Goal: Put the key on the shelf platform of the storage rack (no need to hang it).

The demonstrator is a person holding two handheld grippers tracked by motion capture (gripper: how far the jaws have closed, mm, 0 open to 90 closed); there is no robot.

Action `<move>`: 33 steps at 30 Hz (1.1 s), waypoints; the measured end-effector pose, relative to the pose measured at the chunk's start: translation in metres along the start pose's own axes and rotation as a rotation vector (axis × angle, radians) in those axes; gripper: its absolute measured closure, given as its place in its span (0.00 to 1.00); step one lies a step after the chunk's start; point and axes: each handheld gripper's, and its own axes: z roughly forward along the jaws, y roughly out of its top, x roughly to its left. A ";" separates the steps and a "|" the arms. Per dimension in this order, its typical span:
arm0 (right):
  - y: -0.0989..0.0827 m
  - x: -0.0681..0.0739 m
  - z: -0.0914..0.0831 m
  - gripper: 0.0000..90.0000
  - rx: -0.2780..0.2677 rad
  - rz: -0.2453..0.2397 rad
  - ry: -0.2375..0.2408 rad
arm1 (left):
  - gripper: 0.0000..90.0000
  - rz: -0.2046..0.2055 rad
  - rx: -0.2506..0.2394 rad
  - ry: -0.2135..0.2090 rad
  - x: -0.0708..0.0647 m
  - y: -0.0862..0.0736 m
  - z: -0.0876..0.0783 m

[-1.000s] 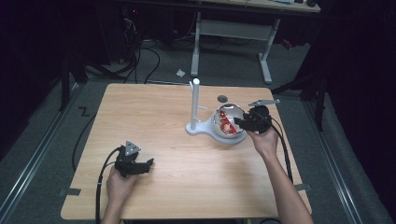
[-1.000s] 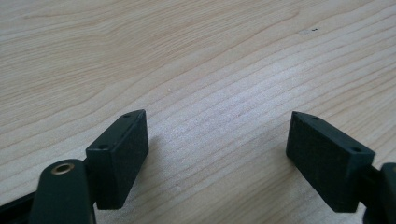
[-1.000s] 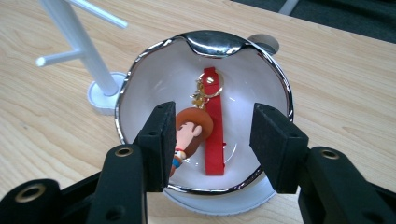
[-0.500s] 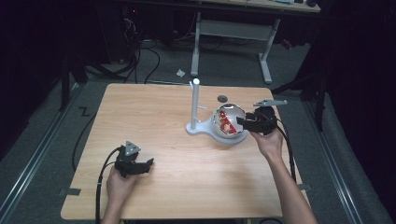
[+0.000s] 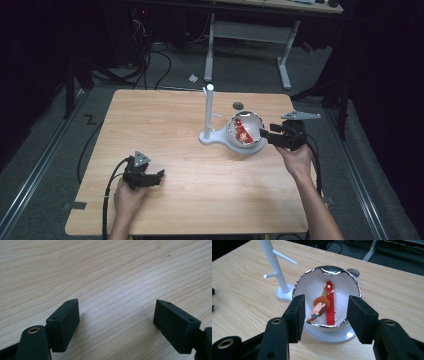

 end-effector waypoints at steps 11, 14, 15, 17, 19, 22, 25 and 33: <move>-0.006 0.011 -0.026 0.55 -0.026 -0.053 -0.014 | 0.24 0.000 0.000 0.000 0.000 0.000 0.000; -0.011 0.013 -0.031 0.55 -0.040 -0.041 -0.002 | 0.24 0.000 0.000 0.000 0.000 0.000 0.000; -0.013 0.013 -0.032 0.55 -0.041 -0.038 0.000 | 0.24 0.001 0.000 0.000 0.000 0.000 0.000; -0.017 0.012 -0.034 0.55 -0.041 -0.027 0.006 | 0.24 0.000 0.000 0.000 0.000 0.000 0.000; -0.018 0.013 -0.038 0.55 -0.047 -0.027 0.011 | 0.24 0.000 0.000 0.000 0.000 0.000 0.000; -0.018 0.017 -0.046 0.55 -0.067 -0.029 0.012 | 0.24 0.000 0.000 0.000 0.000 0.000 0.000; -0.019 0.019 -0.049 0.55 -0.073 -0.037 0.016 | 0.24 -0.001 0.000 0.000 0.000 0.000 0.000; -0.031 0.020 -0.055 0.55 -0.079 -0.018 0.022 | 0.24 -0.001 0.000 0.000 0.000 0.000 0.000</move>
